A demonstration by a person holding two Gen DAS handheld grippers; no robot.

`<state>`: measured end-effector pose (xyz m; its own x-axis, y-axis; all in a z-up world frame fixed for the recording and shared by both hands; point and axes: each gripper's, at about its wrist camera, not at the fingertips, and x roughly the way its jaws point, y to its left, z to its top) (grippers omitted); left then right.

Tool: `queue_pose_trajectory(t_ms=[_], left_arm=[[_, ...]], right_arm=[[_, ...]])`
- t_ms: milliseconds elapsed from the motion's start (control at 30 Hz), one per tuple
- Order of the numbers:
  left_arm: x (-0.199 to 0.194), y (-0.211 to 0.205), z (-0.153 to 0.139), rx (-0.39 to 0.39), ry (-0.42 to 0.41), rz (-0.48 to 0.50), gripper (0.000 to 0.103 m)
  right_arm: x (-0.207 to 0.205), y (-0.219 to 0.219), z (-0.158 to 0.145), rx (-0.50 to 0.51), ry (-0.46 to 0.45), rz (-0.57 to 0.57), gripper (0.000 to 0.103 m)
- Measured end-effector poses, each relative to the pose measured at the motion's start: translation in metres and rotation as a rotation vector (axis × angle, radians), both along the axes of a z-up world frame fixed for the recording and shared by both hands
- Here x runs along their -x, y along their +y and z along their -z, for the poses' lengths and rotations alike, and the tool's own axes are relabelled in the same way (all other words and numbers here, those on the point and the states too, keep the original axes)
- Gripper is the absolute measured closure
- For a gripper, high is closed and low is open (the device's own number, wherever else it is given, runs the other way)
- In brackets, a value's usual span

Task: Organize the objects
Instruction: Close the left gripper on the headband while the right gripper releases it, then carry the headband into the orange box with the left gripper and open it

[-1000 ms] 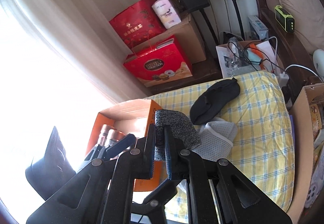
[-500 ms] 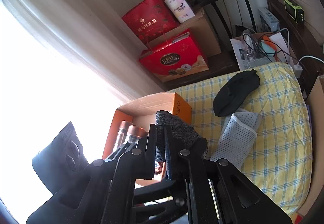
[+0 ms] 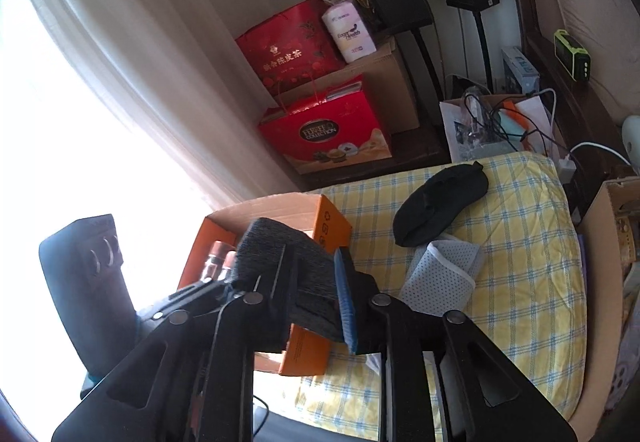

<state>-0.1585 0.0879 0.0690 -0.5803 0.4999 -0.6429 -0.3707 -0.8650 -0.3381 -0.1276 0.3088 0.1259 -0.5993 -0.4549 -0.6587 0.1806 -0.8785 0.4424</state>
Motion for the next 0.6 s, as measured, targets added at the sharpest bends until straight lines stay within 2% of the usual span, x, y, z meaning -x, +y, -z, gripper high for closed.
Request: queue_pose_trajectory(t_ms=[67,100,300,600], left_arm=[[0.0,-0.005,-0.008,-0.004,0.011,-0.006,0.099],[0.001,-0.007,-0.012,0.0,0.018,-0.01,0.099],[0.004,-0.03,-0.036,0.01,0.062,-0.048,0.099],[0.016,-0.089,-0.052,0.042,0.103,-0.18,0.099]], right_arm=[[-0.004,0.001,0.005,-0.059,0.016,0.016,0.056],[-0.006,0.001,0.009,-0.087,0.021,0.02,0.053],[-0.007,-0.003,0.04,-0.097,-0.043,-0.015,0.052],[-0.005,-0.011,0.049,-0.083,-0.051,-0.039,0.052]])
